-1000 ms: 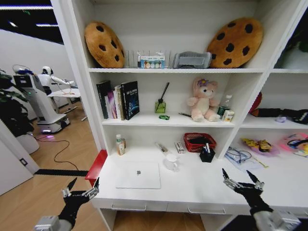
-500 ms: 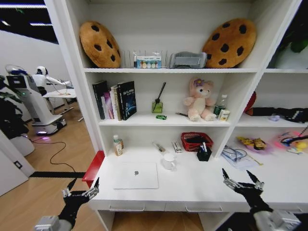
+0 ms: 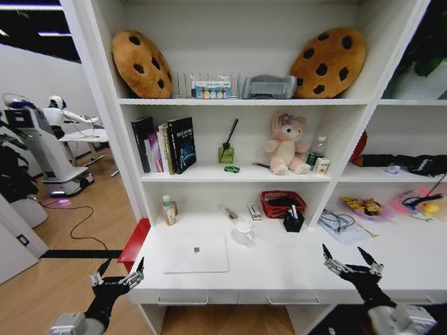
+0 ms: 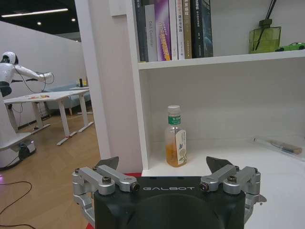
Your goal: Organize the objects on the table.
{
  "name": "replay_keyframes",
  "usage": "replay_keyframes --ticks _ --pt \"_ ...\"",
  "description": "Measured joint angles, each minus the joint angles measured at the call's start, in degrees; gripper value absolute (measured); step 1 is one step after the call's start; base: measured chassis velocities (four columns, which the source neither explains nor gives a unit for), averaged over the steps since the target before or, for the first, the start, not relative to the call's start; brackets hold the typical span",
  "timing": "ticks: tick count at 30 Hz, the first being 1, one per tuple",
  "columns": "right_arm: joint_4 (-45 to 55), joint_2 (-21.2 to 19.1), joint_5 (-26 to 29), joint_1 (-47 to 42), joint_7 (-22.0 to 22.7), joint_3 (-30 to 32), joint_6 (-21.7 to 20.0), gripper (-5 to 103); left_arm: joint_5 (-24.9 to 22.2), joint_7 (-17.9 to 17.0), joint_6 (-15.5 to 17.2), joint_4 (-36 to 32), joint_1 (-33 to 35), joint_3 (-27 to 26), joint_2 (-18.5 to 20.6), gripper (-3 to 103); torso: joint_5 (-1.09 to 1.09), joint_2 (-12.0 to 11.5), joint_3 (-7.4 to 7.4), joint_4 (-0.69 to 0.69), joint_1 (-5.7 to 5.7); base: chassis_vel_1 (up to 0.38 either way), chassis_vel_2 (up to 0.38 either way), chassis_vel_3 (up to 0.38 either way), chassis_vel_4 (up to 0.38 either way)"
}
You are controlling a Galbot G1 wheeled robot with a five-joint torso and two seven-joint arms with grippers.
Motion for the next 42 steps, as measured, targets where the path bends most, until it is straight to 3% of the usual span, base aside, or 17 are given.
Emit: replay_keyframes --ticks 18,20,21,22,25,29,35,42 --pt "0.0 0.0 0.0 0.0 0.0 0.0 0.0 100 0.0 0.0 0.0 0.0 0.0 0.0 0.0 100 -0.01 0.0 -0.01 0.01 -0.02 0.239 -0.231 -0.248 0.253" --pt "0.0 0.0 0.0 0.0 0.0 0.0 0.0 100 0.0 0.0 0.0 0.0 0.0 0.0 0.0 100 0.07 0.0 0.0 -0.01 -0.02 0.341 -0.365 -0.362 0.353" --pt "0.0 0.0 0.0 0.0 0.0 0.0 0.0 100 0.0 0.0 0.0 0.0 0.0 0.0 0.0 100 -0.03 0.0 -0.02 0.01 -0.04 0.357 -0.369 -0.362 0.38" --pt "0.0 0.0 0.0 0.0 0.0 0.0 0.0 100 0.0 0.0 0.0 0.0 0.0 0.0 0.0 100 0.08 0.0 -0.03 -0.02 -0.07 0.244 -0.277 -0.345 0.282" --pt "0.0 0.0 0.0 0.0 0.0 0.0 0.0 100 0.0 0.0 0.0 0.0 0.0 0.0 0.0 100 -0.05 0.1 -0.04 0.03 -0.08 0.214 -0.234 -0.214 0.263" --pt "0.0 0.0 0.0 0.0 0.0 0.0 0.0 100 0.0 0.0 0.0 0.0 0.0 0.0 0.0 100 0.05 0.0 -0.02 -0.07 -0.07 0.021 -0.011 -0.12 0.052" --pt "0.0 0.0 0.0 0.0 0.0 0.0 0.0 100 0.0 0.0 0.0 0.0 0.0 0.0 0.0 100 0.03 0.0 0.02 0.05 0.05 -0.062 -0.011 0.055 -0.034" --pt "0.0 0.0 0.0 0.0 0.0 0.0 0.0 100 0.0 0.0 0.0 0.0 0.0 0.0 0.0 100 0.0 0.0 0.0 -0.02 0.01 -0.025 0.039 0.041 -0.013"
